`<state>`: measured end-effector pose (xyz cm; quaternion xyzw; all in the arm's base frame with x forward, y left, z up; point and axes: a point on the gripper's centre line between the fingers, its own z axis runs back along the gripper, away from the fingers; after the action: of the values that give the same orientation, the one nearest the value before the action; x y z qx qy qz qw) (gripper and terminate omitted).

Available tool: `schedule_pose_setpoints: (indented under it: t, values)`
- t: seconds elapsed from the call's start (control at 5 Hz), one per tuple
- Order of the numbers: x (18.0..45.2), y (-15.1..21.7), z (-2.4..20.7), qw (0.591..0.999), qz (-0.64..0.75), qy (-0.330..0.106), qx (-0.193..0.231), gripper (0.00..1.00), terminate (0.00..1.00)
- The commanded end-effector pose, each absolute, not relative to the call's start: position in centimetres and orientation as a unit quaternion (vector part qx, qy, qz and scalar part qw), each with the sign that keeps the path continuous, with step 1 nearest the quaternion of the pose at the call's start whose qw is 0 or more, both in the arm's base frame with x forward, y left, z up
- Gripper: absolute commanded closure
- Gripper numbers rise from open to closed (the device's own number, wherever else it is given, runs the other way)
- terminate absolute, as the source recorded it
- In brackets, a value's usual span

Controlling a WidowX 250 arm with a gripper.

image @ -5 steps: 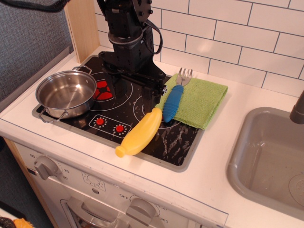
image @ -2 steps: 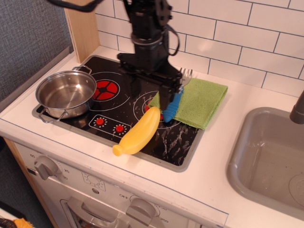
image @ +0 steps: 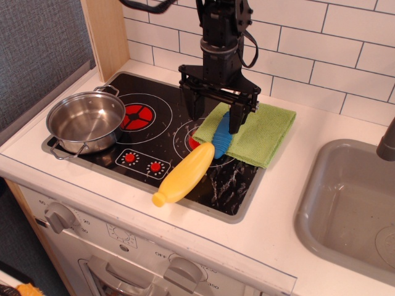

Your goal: Move the blue for to the middle of the pan and banana

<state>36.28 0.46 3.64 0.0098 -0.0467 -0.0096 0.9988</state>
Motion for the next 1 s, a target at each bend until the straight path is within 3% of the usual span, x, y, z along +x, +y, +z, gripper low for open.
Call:
schedule_pose_setpoints:
  t: [0.0, 0.2, 0.4, 0.8]
  values:
    - [37.7, -0.72, 3.48, 0.998, -0.008, -0.059, 0.003, 0.0, 0.0]
    - [37.8, -1.06, 3.16, 0.998, -0.012, -0.06, 0.01, 0.0, 0.0]
    - [37.86, -1.0, 3.06, 0.998, -0.009, -0.061, 0.013, 1.0, 0.0]
    - [37.91, -1.0, 4.01, 0.997, -0.007, -0.072, 0.008, 1.0, 0.0]
